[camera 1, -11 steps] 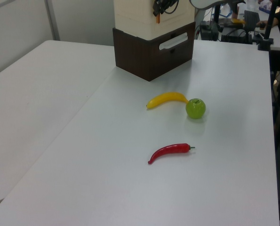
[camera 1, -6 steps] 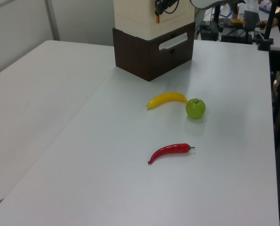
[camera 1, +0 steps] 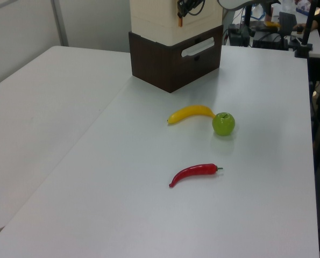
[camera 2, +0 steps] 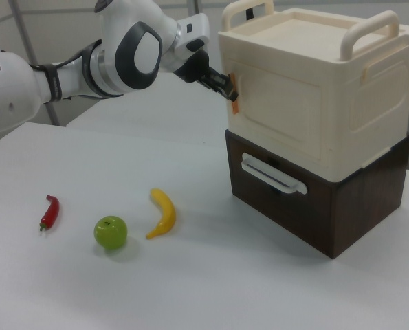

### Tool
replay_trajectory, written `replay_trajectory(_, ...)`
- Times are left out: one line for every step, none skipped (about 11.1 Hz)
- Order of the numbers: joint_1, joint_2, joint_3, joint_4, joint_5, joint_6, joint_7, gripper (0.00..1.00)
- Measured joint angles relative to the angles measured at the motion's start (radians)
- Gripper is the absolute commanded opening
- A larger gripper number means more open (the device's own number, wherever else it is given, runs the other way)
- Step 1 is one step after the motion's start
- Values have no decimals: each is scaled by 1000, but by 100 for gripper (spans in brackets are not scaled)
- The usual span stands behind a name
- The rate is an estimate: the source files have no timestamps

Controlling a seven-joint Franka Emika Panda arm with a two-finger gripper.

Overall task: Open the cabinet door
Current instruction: 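Pull the door handle outward, swinging the door open partway, then push the door edge further around its hinge to widen the opening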

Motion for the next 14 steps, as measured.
replay_trajectory(1,-2,0,0,0,-10,0,15)
replay_trajectory(2,-5,0,0,0,-21,0,15)
replay_trajectory(6,-11,0,0,0,-43,0,15)
replay_trajectory(11,-19,0,0,0,-71,0,20)
replay_trajectory(14,-25,0,-1,0,-89,0,28)
replay_trajectory(16,-28,0,-1,0,-100,1,50)
replay_trajectory(19,-31,0,-1,0,-118,1,59)
replay_trajectory(25,-37,1,-1,0,-136,1,70)
replay_trajectory(36,-42,1,-1,0,-163,1,94)
replay_trajectory(46,-48,1,-1,0,-192,1,96)
replay_trajectory(55,-56,3,-1,3,-219,2,98)
replay_trajectory(62,-68,9,-1,6,-247,3,100)
replay_trajectory(66,-84,16,0,7,-266,4,100)
replay_trajectory(66,-103,21,0,8,-285,5,100)
